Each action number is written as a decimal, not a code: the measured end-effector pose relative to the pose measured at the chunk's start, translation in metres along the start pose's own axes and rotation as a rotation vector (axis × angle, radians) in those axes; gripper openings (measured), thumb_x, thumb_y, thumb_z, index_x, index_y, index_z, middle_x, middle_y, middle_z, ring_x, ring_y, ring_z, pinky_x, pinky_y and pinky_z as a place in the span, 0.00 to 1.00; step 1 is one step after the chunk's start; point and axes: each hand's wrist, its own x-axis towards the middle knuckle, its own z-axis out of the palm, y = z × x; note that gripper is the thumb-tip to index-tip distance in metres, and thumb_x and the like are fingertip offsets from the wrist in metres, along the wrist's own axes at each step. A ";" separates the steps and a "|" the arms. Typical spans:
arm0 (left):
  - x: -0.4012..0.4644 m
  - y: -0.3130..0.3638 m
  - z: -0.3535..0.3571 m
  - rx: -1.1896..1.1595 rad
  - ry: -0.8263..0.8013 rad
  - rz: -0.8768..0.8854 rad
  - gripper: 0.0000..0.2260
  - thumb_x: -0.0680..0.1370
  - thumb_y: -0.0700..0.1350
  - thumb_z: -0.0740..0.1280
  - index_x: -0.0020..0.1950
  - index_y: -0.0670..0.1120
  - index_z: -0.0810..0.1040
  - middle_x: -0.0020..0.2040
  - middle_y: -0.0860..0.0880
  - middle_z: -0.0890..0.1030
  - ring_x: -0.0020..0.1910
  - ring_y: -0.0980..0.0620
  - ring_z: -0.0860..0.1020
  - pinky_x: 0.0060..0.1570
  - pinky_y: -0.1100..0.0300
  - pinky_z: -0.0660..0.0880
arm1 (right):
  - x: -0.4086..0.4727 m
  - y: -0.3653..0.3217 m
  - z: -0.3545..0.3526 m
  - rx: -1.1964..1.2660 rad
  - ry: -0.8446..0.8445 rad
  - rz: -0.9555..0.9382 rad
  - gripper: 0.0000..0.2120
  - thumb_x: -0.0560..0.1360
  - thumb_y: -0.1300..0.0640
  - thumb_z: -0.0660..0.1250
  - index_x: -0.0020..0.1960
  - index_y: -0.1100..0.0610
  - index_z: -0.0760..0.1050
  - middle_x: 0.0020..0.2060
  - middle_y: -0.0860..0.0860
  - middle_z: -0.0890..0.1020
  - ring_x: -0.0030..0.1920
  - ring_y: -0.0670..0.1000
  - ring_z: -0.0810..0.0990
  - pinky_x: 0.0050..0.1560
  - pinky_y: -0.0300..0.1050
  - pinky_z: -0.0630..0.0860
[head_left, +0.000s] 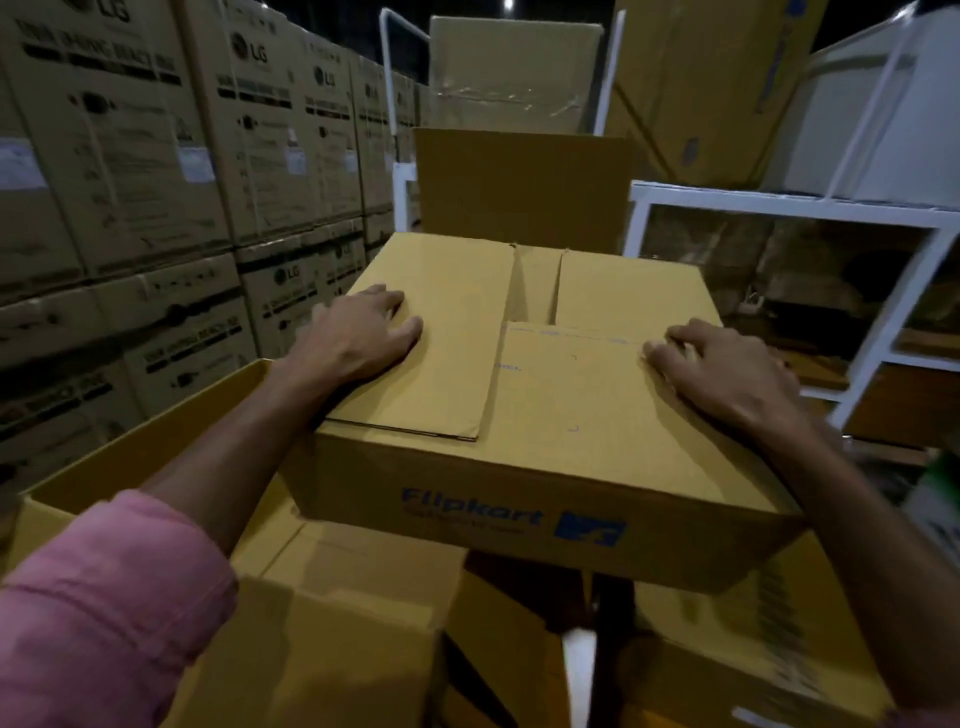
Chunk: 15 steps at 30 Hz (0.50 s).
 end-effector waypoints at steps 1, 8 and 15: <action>0.007 -0.022 -0.006 0.002 0.000 0.001 0.29 0.82 0.64 0.57 0.80 0.52 0.66 0.81 0.49 0.63 0.76 0.39 0.66 0.75 0.38 0.60 | 0.001 -0.022 0.008 -0.004 -0.004 -0.001 0.29 0.80 0.32 0.57 0.73 0.48 0.73 0.70 0.56 0.76 0.66 0.63 0.75 0.56 0.58 0.70; 0.033 -0.157 -0.018 -0.006 -0.076 -0.001 0.29 0.82 0.65 0.57 0.79 0.53 0.67 0.81 0.50 0.63 0.76 0.39 0.66 0.74 0.39 0.62 | 0.003 -0.138 0.071 0.011 -0.069 0.016 0.32 0.77 0.28 0.57 0.71 0.48 0.74 0.69 0.53 0.77 0.67 0.61 0.75 0.62 0.62 0.74; 0.034 -0.243 -0.014 -0.017 -0.116 -0.037 0.27 0.83 0.62 0.58 0.79 0.51 0.67 0.81 0.49 0.64 0.75 0.40 0.67 0.74 0.43 0.63 | -0.003 -0.213 0.129 -0.030 -0.099 -0.011 0.27 0.81 0.35 0.59 0.71 0.51 0.74 0.69 0.52 0.76 0.68 0.60 0.74 0.60 0.58 0.70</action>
